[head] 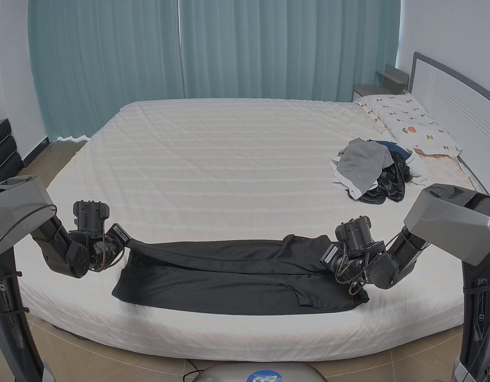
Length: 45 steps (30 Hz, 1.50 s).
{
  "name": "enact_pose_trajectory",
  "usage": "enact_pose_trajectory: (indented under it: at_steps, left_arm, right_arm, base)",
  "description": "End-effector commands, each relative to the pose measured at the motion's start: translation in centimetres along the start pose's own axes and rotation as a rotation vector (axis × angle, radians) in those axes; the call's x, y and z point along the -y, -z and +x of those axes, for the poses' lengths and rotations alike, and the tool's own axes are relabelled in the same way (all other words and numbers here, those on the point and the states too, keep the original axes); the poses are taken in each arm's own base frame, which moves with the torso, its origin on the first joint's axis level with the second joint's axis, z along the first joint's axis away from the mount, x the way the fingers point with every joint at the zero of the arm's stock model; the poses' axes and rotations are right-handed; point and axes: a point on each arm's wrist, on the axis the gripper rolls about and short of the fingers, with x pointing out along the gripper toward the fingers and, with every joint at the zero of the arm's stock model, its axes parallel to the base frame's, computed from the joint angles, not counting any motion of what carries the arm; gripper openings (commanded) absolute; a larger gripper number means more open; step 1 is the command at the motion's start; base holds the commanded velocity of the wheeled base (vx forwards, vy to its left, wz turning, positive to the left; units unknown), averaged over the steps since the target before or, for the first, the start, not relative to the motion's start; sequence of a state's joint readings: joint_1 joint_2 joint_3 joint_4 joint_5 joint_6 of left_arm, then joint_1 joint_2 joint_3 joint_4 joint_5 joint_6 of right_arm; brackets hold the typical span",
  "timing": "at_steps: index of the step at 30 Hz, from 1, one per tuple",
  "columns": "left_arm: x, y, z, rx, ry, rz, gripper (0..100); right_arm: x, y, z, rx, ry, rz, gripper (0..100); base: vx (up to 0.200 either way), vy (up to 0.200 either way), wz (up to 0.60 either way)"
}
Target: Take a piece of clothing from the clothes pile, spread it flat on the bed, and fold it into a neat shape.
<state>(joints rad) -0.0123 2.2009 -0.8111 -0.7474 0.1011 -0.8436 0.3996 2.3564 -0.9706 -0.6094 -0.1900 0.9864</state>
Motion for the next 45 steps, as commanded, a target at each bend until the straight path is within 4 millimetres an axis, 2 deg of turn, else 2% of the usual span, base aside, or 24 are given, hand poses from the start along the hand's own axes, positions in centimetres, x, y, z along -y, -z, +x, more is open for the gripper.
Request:
enact_pose_trajectory:
  at_steps: [1,8,10,12,17,21,26,31,33,37,45]
  left_arm:
    - [0.1,-0.1,0.0,0.002,0.004,-0.001,0]
    - [0.8,-0.8,0.0,0.049,0.060,-0.045,0]
    - [1.8,-1.7,-0.4,0.134,0.176,-0.149,0]
    - [2.2,-2.0,-0.6,0.189,0.254,-0.188,0]
    - [0.9,-1.1,-0.8,0.209,0.259,-0.129,0]
    - [-0.4,0.0,-0.7,0.173,0.203,-0.061,0]
    - [-1.9,1.9,0.6,0.123,0.134,0.059,0]
    - [-2.9,2.7,0.4,0.089,0.094,0.130,0]
    - [-3.7,3.5,0.0,0.061,0.065,0.227,0]
    - [-3.7,4.5,-0.1,0.032,0.059,0.286,0]
    - [-4.5,5.2,0.6,0.009,0.029,0.293,0]
  right_arm:
    - [0.0,-0.4,-0.1,0.014,-0.002,0.008,0]
    - [-1.7,-2.9,-1.4,0.128,-0.110,0.056,0]
    - [-2.2,-4.2,-1.6,0.245,-0.188,0.096,0]
    - [-2.2,-4.6,-1.7,0.315,-0.249,0.111,0]
    - [0.0,-3.5,-2.3,0.297,-0.237,0.067,0]
    - [1.0,-2.8,-2.4,0.268,-0.203,0.044,0]
    - [2.0,-1.8,-2.4,0.230,-0.167,-0.003,0]
    - [2.7,-1.2,-2.6,0.192,-0.153,-0.034,0]
    - [3.2,-0.8,-2.6,0.163,-0.145,-0.058,0]
    - [4.1,0.0,-2.0,0.117,-0.115,-0.101,0]
    - [4.9,0.8,-1.3,0.090,-0.087,-0.138,0]
  base:
    - [0.000,0.000,0.00]
    - [0.000,0.000,0.00]
    - [0.000,0.000,0.00]
    - [0.000,0.000,0.00]
    - [0.000,0.000,0.00]
    - [0.000,0.000,0.00]
    - [0.000,0.000,0.00]
    - [0.000,0.000,0.00]
    - [0.000,0.000,0.00]
    - [0.000,0.000,0.00]
    - [0.000,0.000,0.00]
